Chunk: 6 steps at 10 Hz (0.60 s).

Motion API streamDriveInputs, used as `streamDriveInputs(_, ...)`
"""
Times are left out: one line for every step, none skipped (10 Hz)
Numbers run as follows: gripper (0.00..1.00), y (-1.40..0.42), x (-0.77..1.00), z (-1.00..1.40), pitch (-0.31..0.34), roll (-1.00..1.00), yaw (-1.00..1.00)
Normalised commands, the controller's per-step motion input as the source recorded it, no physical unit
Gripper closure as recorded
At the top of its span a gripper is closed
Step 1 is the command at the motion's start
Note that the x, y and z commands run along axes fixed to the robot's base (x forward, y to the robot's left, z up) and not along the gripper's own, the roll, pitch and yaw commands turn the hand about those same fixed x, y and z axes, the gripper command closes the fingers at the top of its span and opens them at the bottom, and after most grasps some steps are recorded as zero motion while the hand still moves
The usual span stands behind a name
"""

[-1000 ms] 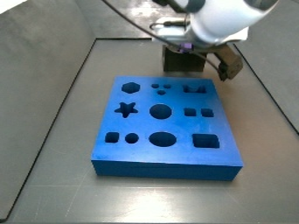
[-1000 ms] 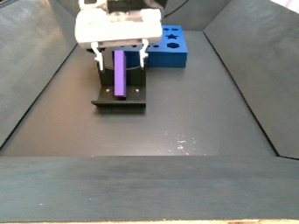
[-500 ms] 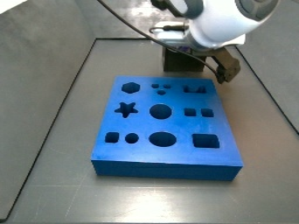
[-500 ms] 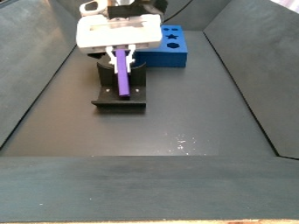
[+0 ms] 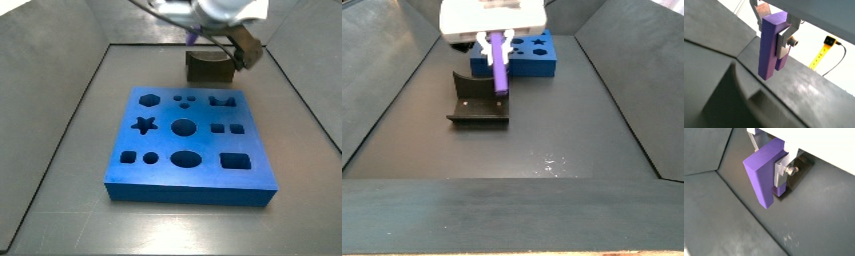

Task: Pick up the double-square object. Move up. Place the double-square object on the fixture. Regrasp the double-square object. Rotate the double-square object. Move to above the board. Insert the double-square object.
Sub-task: Rotate the double-square object.

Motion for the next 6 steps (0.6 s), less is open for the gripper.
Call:
streamDriveInputs(1.0, 0.08, -1.0, 0.88, -0.087, -0.11, -0.02)
streamDriveInputs(1.0, 0.08, -1.0, 0.86, -0.09, -0.12, -0.04)
streamDriveInputs(1.0, 0.07, -1.0, 0.82, -0.088, -0.13, -0.06)
streamDriveInputs(1.0, 0.07, -1.0, 0.78, -0.084, -0.13, -0.07)
streamDriveInputs(1.0, 0.06, -1.0, 0.74, -0.074, -0.14, -0.08)
streamDriveInputs(1.0, 0.06, -1.0, 0.68, -0.062, -0.14, -0.09)
